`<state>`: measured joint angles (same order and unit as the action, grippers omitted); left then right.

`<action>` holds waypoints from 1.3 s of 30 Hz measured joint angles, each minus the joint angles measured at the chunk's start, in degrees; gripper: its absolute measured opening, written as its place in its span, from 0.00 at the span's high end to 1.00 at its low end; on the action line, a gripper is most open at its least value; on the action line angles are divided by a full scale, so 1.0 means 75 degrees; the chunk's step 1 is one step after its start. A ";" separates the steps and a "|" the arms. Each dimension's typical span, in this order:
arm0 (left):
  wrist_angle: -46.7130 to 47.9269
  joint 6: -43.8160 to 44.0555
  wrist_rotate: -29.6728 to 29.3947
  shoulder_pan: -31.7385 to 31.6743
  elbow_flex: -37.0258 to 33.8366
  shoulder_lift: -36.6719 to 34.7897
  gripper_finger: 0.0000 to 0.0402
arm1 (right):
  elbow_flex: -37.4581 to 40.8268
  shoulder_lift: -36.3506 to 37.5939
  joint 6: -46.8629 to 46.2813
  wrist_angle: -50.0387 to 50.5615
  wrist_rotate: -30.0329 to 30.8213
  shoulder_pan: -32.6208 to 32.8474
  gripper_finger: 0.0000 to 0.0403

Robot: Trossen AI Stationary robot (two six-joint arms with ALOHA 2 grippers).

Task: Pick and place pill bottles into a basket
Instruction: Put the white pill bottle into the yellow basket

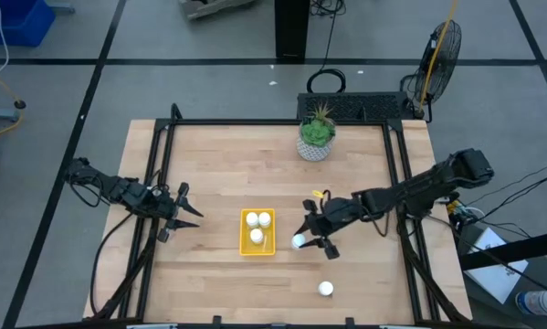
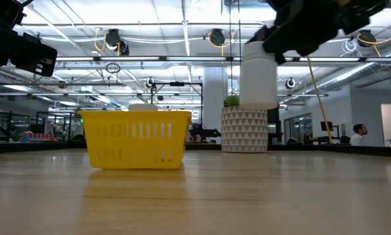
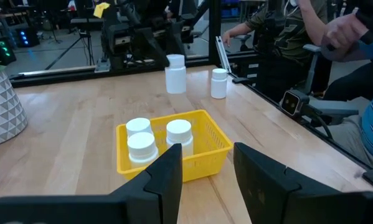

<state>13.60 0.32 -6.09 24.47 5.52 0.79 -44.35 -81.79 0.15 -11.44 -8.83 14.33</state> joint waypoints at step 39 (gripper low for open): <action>-0.0041 0.0017 0.0001 -0.0003 0.0000 0.0001 0.63 | -0.3024 -0.2586 0.1733 0.0811 -0.1477 -0.1321 0.62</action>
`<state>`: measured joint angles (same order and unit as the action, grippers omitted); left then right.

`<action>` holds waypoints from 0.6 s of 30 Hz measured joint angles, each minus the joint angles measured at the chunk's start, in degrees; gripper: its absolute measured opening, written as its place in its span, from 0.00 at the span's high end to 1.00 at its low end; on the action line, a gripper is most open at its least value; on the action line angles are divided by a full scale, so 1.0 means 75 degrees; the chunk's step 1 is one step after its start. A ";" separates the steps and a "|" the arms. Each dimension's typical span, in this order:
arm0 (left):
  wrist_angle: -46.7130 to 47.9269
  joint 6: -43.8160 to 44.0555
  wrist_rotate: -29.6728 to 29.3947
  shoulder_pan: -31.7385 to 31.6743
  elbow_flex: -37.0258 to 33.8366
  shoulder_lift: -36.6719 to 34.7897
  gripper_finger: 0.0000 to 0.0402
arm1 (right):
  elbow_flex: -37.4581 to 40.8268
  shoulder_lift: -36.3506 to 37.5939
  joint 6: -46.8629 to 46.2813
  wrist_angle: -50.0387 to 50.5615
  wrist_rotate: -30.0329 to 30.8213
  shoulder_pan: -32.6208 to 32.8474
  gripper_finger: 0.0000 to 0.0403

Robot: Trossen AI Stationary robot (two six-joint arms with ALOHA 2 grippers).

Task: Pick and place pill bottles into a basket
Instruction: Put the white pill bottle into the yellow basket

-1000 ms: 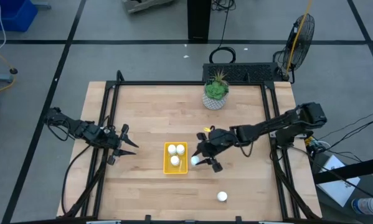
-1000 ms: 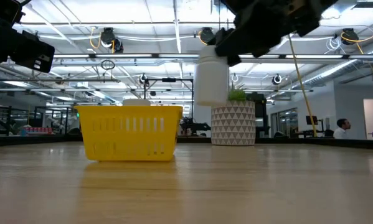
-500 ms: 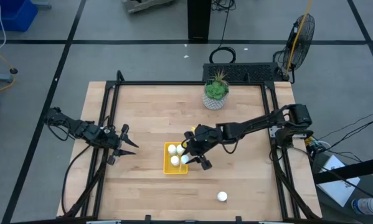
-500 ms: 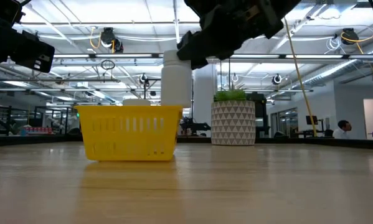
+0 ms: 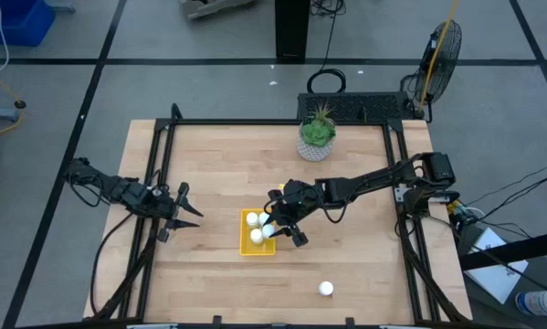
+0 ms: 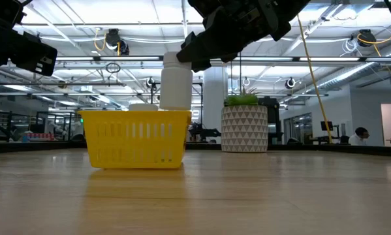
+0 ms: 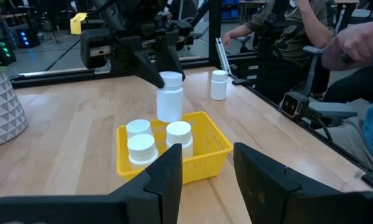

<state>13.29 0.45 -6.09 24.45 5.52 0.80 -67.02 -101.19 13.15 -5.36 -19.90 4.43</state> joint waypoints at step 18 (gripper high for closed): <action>0.0001 0.0000 0.0000 0.0003 0.0000 0.0000 0.63 | 0.0000 0.0000 0.0167 -0.0028 0.0003 0.0000 0.61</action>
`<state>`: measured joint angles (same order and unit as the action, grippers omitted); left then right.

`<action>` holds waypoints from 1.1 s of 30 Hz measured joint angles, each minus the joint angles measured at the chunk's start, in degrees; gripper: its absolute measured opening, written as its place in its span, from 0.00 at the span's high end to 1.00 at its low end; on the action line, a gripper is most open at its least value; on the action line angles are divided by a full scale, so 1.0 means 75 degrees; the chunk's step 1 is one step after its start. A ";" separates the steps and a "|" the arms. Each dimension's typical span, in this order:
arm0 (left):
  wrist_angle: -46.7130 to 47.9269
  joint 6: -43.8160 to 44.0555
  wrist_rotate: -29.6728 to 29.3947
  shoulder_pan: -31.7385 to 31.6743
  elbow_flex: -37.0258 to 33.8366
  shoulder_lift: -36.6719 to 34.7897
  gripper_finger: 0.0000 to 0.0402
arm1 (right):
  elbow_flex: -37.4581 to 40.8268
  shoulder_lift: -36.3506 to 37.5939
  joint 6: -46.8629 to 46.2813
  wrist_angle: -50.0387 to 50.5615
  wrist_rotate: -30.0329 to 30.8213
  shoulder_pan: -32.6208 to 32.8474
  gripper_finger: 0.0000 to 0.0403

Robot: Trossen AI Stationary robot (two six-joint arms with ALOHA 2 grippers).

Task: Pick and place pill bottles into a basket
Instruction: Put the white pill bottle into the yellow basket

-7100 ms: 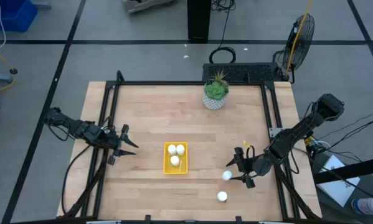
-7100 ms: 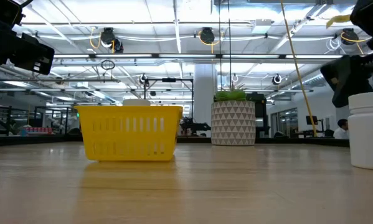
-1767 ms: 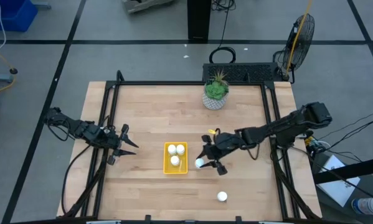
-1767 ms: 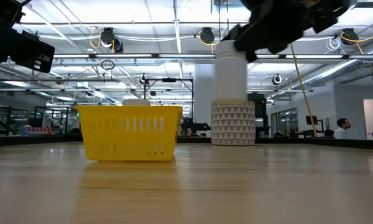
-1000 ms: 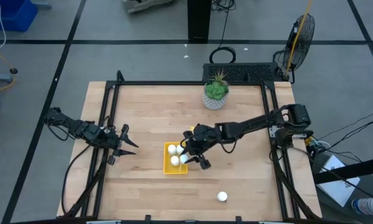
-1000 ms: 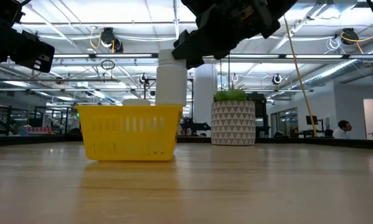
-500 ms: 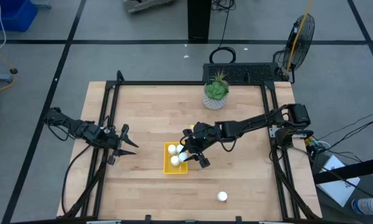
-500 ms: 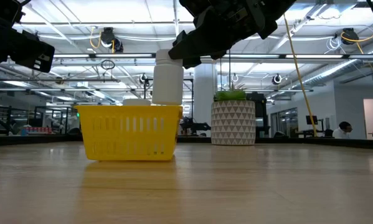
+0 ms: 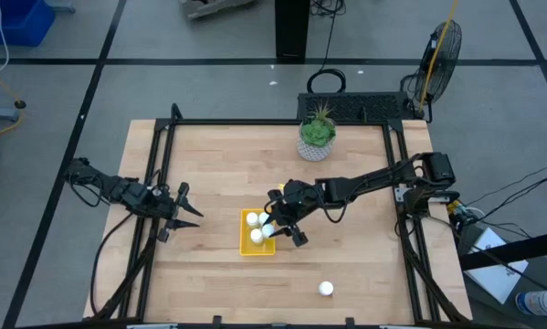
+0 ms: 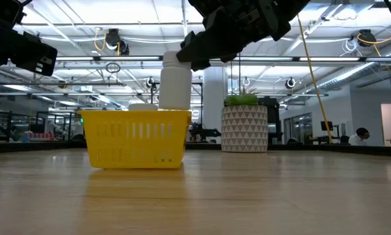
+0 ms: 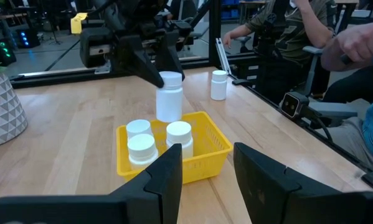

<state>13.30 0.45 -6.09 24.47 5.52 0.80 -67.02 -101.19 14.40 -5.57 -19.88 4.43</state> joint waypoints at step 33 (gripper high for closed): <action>0.0010 -0.0003 0.0003 -0.0001 0.0003 0.0000 0.63 | -0.0026 -0.0692 -0.0173 -0.0300 -0.0186 -0.0131 0.61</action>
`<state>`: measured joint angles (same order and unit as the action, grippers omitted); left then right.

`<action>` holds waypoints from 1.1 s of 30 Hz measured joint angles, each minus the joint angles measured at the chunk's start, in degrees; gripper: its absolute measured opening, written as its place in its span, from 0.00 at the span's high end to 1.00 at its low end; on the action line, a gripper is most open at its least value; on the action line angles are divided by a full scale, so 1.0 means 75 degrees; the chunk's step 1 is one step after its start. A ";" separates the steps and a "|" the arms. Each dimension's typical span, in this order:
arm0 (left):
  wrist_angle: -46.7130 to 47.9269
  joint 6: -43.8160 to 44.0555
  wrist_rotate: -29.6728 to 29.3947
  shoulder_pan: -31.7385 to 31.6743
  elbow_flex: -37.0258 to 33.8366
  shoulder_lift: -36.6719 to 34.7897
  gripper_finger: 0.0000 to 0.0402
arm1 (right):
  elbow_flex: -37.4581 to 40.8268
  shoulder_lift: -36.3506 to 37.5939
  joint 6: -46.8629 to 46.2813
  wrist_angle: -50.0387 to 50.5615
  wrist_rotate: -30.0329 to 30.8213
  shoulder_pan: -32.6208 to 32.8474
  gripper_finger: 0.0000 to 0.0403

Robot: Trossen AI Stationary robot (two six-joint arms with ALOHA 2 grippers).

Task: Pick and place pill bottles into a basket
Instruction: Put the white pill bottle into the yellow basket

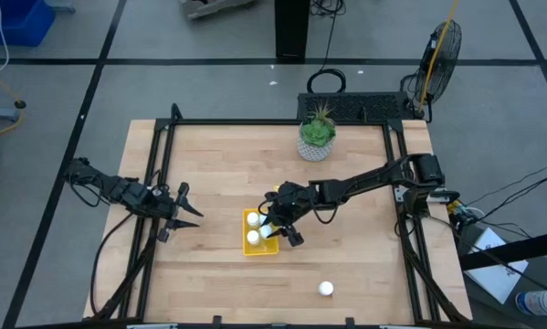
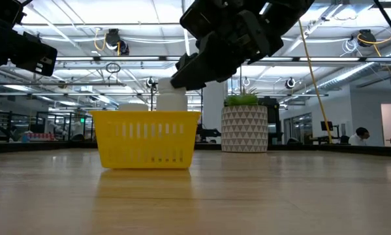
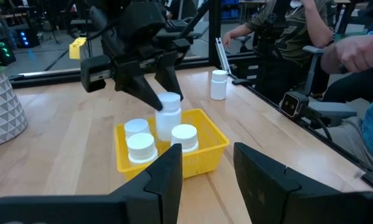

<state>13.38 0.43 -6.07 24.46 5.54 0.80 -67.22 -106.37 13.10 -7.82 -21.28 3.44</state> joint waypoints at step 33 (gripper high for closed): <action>0.0004 0.0000 -0.0003 -0.0001 0.0000 0.0000 0.63 | -0.0003 -0.0395 0.0000 -0.0023 0.0020 0.0108 0.52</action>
<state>13.41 0.43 -6.09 24.45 5.54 0.80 -67.24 -109.34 13.10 -7.99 -21.12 4.25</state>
